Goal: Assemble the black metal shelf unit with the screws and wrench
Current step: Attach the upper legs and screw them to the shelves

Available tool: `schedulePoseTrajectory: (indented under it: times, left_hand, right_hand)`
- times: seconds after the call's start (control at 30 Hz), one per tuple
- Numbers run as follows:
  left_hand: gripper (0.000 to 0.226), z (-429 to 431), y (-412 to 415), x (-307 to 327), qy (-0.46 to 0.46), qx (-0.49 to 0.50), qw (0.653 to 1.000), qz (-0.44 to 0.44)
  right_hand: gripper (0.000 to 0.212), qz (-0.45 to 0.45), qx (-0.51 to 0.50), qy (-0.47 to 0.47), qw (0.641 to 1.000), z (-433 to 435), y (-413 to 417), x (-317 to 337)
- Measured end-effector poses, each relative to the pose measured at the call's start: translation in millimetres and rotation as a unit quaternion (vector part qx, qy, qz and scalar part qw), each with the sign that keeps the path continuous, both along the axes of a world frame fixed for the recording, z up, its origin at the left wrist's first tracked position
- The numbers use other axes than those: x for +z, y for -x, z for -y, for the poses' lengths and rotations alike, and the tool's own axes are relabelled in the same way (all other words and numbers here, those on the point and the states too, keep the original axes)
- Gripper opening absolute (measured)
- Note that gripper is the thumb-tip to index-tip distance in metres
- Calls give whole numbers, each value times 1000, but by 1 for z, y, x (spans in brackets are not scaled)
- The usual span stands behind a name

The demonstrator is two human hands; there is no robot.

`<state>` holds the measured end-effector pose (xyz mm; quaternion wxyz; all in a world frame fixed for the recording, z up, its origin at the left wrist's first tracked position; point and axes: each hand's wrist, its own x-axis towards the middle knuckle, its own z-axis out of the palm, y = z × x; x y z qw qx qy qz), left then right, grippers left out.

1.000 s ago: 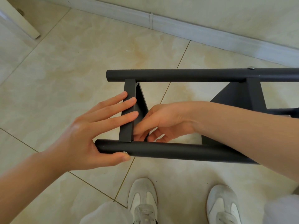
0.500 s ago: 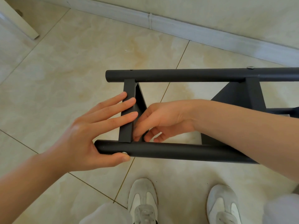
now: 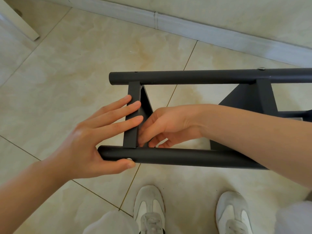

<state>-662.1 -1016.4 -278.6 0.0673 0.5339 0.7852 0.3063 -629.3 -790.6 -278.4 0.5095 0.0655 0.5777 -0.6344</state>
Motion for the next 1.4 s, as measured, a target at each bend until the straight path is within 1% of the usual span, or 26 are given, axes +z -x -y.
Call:
schedulePoseTrajectory:
  times: [0.1, 0.23, 0.4, 0.53, 0.63, 0.73, 0.83, 0.87, 0.93, 1.03, 1.1, 1.2, 1.27, 1.4]
  left_hand:
    - [72, 0, 0, 1, 3, 1, 1000, 0]
    - [72, -1, -1, 1, 3, 2, 1000, -1]
    - [72, -1, -1, 1, 0, 2, 1000, 0]
    - [71, 0, -1, 0, 1, 3, 1000, 1]
    - [71, 0, -1, -1, 0, 2, 1000, -1]
    - [73, 0, -1, -2, 0, 2, 1000, -4]
    - [73, 1, -1, -2, -2, 1, 1000, -3]
    - [73, 1, -1, -2, -3, 1, 1000, -4]
    - [73, 2, -1, -2, -2, 3, 1000, -5]
    - [74, 2, -1, -2, -1, 3, 1000, -5]
    - [73, 1, -1, -2, -1, 2, 1000, -4]
    - [72, 0, -1, -2, -4, 2, 1000, -4]
    - [73, -1, -1, -2, -4, 3, 1000, -6]
    - [73, -2, 0, -2, -7, 2, 1000, -6]
  right_hand:
    - [9, 2, -4, -20, 1000, 3, -1, -2]
    - [20, -9, -5, -53, 999, 5, -2, -4]
    - [12, 9, -16, 10, 1000, 2, 0, -2]
    - [7, 13, -10, 10, 1000, 4, -2, -5]
    - [16, 15, -17, -6, 1000, 6, -4, -7]
    - [23, -6, -6, -29, 1000, 8, -3, -8]
    - [13, 11, -9, 14, 1000, 8, -3, -6]
    - [12, 9, -10, 16, 1000, 8, -3, -6]
    - [10, -2, -4, 0, 1000, 7, -4, -6]
    - [19, -8, -7, -36, 999, 8, -5, -6]
    - [20, -3, -23, -52, 998, 7, -4, -7]
    - [8, 10, -28, -11, 999, 6, -3, -4]
    - [7, -1, -25, 9, 1000, 4, -3, -3]
    - [7, -20, -15, -5, 1000, 4, -2, -6]
